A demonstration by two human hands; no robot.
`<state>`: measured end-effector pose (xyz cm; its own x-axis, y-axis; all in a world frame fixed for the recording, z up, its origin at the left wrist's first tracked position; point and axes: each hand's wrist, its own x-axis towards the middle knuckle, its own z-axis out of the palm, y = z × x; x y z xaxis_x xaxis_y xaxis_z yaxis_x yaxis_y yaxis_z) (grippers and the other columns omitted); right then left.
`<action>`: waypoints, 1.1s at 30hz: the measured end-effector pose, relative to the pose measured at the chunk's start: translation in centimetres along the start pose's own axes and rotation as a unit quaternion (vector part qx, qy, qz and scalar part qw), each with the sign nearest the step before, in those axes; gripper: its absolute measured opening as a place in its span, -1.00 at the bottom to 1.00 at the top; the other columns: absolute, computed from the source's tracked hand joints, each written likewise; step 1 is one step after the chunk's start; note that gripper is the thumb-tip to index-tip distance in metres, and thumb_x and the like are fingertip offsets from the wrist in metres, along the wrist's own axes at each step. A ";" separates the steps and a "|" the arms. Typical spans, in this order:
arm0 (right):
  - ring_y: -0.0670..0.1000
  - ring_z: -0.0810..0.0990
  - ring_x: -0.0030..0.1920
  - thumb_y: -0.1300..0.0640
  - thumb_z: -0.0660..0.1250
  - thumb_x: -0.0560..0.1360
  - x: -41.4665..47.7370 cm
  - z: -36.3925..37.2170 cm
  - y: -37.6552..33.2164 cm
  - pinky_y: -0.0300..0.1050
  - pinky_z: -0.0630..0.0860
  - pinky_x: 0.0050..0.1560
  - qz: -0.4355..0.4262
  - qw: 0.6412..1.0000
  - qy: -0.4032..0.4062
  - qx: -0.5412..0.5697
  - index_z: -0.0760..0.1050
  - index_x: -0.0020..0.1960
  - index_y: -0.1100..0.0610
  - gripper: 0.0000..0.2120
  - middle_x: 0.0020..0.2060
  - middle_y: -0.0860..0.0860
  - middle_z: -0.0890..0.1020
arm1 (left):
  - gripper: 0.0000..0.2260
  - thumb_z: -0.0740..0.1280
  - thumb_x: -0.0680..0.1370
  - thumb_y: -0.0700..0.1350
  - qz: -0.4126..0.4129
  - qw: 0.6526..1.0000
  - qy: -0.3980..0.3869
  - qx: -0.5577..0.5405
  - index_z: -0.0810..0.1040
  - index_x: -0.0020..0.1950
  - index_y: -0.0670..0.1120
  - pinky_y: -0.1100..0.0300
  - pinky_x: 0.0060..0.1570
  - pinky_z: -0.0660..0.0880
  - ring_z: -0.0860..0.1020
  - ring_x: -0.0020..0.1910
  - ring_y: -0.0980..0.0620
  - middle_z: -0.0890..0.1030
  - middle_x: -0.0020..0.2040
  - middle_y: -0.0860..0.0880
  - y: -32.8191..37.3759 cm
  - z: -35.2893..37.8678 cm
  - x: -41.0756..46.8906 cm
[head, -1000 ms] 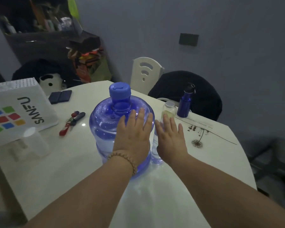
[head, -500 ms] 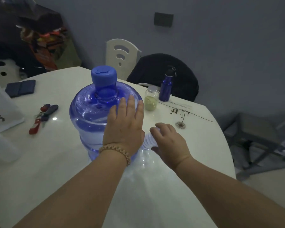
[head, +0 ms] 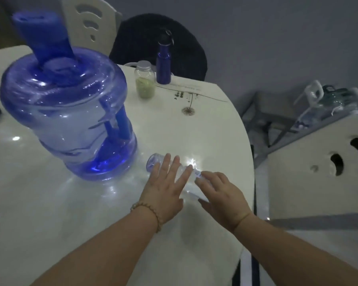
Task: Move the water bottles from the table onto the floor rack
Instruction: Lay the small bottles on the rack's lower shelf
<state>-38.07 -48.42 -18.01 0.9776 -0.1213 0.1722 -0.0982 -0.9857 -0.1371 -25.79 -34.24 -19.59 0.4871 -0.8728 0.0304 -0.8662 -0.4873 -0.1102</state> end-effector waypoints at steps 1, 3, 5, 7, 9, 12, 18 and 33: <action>0.20 0.55 0.01 0.19 0.55 0.26 -1.2 0.5 0.3 0.06 0.61 -0.24 0.019 1.000 -0.019 0.000 0.52 0.13 0.19 -0.52 0.14 0.15 0.56 | -0.24 0.21 0.51 0.14 0.015 1.000 -0.007 -0.004 -0.20 0.52 0.03 -0.17 0.35 -0.33 -0.18 0.47 -0.27 -0.08 0.54 -0.20 0.6 0.5 0.1; 0.23 0.54 0.06 0.23 0.50 0.29 -2.8 1.1 0.6 0.12 0.60 -0.20 0.042 0.998 -0.047 0.006 0.49 0.19 0.21 -0.51 0.22 0.15 0.53 | -0.27 0.26 0.48 0.14 0.049 0.998 -0.022 -0.016 -0.05 0.53 0.05 -0.21 0.39 -0.08 0.01 0.46 -0.29 0.10 0.51 -0.22 1.3 0.9 0.2; 0.25 0.54 0.02 0.27 0.44 0.30 -4.2 1.4 0.8 0.15 0.59 -0.22 0.055 0.997 -0.057 -0.003 0.47 0.23 0.23 -0.50 0.21 0.16 0.53 | -0.29 0.39 0.36 0.15 0.090 0.995 -0.010 -0.038 0.24 0.46 0.05 -0.17 0.20 0.31 0.37 0.26 -0.27 0.44 0.29 -0.20 2.0 1.1 0.3; 0.26 0.54 0.00 0.25 0.39 0.32 -4.9 1.4 0.9 0.18 0.56 -0.11 0.051 0.996 -0.062 -0.042 0.44 0.28 0.21 -0.48 0.17 0.16 0.54 | -0.34 0.46 0.26 0.14 0.116 0.991 0.031 -0.059 0.42 0.33 0.07 -0.07 -0.07 0.43 0.49 -0.04 -0.20 0.54 0.02 -0.12 2.2 1.2 0.6; 0.29 0.52 0.09 0.17 0.40 0.32 -5.0 1.5 0.7 0.29 0.48 0.10 0.035 0.992 -0.074 -0.093 0.39 0.33 0.19 -0.41 0.17 0.18 0.53 | -0.36 0.48 0.23 0.14 0.121 0.990 0.044 -0.063 0.46 0.29 0.08 -0.07 -0.09 0.43 0.49 -0.09 -0.19 0.54 -0.04 -0.12 2.0 1.6 0.9; 0.28 0.47 0.23 0.09 0.40 0.36 -4.8 1.7 0.6 0.24 0.42 0.22 0.019 0.988 -0.093 -0.120 0.31 0.41 0.20 -0.34 0.27 0.22 0.48 | -0.32 0.50 0.27 0.21 0.103 0.994 -0.001 -0.029 0.41 0.34 0.07 -0.20 0.12 0.39 0.49 0.13 -0.28 0.56 0.11 -0.19 2.2 1.9 0.9; 0.26 0.42 0.22 0.19 0.27 0.49 -4.6 0.4 1.4 0.15 0.42 0.19 -0.013 0.986 -0.136 -0.096 0.08 0.48 0.20 -0.37 0.38 0.25 0.32 | -0.35 0.53 0.24 0.21 0.100 0.994 -0.012 -0.031 0.51 0.26 0.01 -0.09 -0.05 0.45 0.55 -0.11 -0.17 0.61 -0.03 -0.12 3.0 0.5 0.5; 0.22 0.51 0.04 0.15 0.38 0.33 -16.7 -23.8 26.1 0.10 0.48 0.00 0.098 0.971 0.085 -0.200 0.30 0.37 0.16 -0.37 0.11 0.19 0.53 | -0.40 0.52 0.29 0.16 0.214 0.937 0.272 -0.051 0.51 0.26 -0.02 -0.15 0.08 0.39 0.54 0.02 -0.19 0.59 0.08 -0.15 29.0 -20.0 19.4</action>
<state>-61.38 -74.88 -1.25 0.8916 -0.2947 0.3438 -0.3764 -0.9044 0.2009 -43.66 -65.88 -2.34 -0.0119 -0.8604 0.5095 -0.9889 -0.0654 -0.1335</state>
